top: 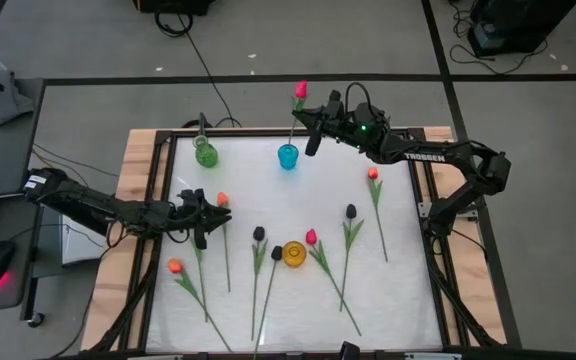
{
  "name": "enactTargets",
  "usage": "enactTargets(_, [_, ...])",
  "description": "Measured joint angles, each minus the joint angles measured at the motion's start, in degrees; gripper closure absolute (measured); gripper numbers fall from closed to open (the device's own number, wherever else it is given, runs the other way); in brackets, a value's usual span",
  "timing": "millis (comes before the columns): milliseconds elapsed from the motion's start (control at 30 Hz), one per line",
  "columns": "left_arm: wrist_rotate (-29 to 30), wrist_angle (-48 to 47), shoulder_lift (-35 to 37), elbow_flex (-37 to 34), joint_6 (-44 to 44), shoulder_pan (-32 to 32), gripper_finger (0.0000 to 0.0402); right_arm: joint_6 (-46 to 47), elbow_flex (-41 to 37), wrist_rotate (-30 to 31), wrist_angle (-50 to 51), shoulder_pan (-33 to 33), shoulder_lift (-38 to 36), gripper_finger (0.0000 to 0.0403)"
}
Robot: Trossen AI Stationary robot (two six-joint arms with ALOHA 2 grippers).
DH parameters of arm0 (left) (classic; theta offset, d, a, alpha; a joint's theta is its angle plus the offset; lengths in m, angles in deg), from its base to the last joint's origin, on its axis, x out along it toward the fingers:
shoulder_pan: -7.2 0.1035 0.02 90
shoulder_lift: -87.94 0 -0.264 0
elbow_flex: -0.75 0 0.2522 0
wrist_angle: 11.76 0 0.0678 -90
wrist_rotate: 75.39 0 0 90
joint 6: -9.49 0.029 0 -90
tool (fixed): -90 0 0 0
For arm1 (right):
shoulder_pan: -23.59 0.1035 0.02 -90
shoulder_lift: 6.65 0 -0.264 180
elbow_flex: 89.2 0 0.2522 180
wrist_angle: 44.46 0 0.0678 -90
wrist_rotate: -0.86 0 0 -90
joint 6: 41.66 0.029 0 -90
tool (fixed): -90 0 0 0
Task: Sort flowers into vase by color
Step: Put the top pink flower into the blue vase
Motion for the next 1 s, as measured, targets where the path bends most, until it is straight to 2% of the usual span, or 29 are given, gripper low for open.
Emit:
enactTargets(533, [0.0,0.01,0.01,0.0,-0.04,0.0,0.0289,0.39,-0.09,-0.62,2.71,0.68,0.04,0.0385])
enactTargets(1000, [0.0,0.01,0.02,-0.02,-0.24,-0.01,0.0289,0.44,-0.09,0.48,2.76,0.66,0.04,0.0352])
